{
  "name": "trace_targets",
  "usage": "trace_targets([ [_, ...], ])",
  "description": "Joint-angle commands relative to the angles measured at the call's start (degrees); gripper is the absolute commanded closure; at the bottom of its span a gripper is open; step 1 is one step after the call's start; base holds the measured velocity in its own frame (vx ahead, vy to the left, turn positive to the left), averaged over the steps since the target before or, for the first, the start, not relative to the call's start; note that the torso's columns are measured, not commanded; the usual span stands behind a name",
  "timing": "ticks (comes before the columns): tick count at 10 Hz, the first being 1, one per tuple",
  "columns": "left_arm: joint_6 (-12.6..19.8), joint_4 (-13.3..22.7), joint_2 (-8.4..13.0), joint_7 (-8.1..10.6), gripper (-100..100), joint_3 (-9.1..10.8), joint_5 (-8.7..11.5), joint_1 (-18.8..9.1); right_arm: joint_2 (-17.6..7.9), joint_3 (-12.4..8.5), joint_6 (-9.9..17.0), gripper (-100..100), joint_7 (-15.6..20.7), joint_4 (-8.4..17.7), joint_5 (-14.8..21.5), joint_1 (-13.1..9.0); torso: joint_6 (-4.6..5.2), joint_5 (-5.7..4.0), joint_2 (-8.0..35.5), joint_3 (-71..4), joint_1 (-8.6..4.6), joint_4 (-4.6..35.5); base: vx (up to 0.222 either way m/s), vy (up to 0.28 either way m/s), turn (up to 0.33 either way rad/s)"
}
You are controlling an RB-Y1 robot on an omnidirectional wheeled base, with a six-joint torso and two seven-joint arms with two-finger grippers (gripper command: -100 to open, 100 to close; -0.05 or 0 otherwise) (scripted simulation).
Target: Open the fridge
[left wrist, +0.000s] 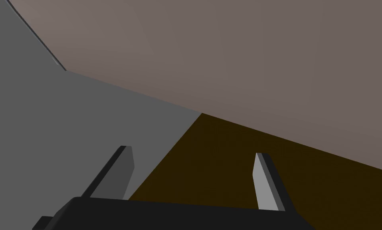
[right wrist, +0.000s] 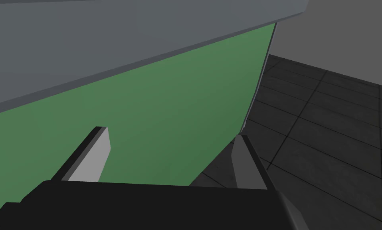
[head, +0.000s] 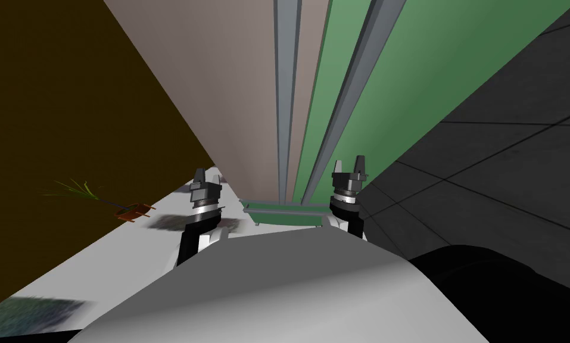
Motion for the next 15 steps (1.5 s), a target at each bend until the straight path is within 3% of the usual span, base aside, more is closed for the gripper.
trace_targets([
  [1, 0.0, 0.0, 0.0, 0.00, 0, 0.00, 0.0, 0.0, 0.0, 0.0, 0.0, 0, 0.0, 0.0, 0.0, 0.0, 0.00, 0.00, 2.3, -4.7, 0.00, 2.3, 0.000, 0.000, 0.000],
  [9, 0.0, 0.0, 0.0, 0.00, 0, 0.00, 0.0, 0.0, 0.0, 0.0, 0.0, 0, 0.0, 0.0, 0.0, 0.0, 0.00, 0.00, 35.4, -70.7, 0.00, 35.4, 0.000, 0.000, 0.000],
  [10, 0.0, 0.0, 0.0, 0.00, 0, 0.00, 0.0, 0.0, -2.9, 0.1, 0.4, -100, 0.7, 0.2, 0.9, 0.0, 0.00, 0.00, 39.6, -79.2, 0.00, 39.6, 0.003, 0.006, 0.007],
  [12, 0.0, 0.0, 0.0, 0.00, 0, 0.00, 0.0, 0.0, -5.0, 0.2, 0.9, -100, 1.4, 0.4, 1.9, -0.1, 0.00, 0.01, 42.1, -84.2, 0.03, 42.1, -0.008, 0.014, 0.006],
  [15, 0.0, 0.0, 0.0, 0.00, 0, 0.00, 0.0, 0.0, -9.6, 0.6, 2.8, -100, 4.4, 1.6, 5.9, -0.3, -0.20, 0.05, 42.2, -84.6, 0.28, 42.1, -0.006, 0.007, -0.004],
])
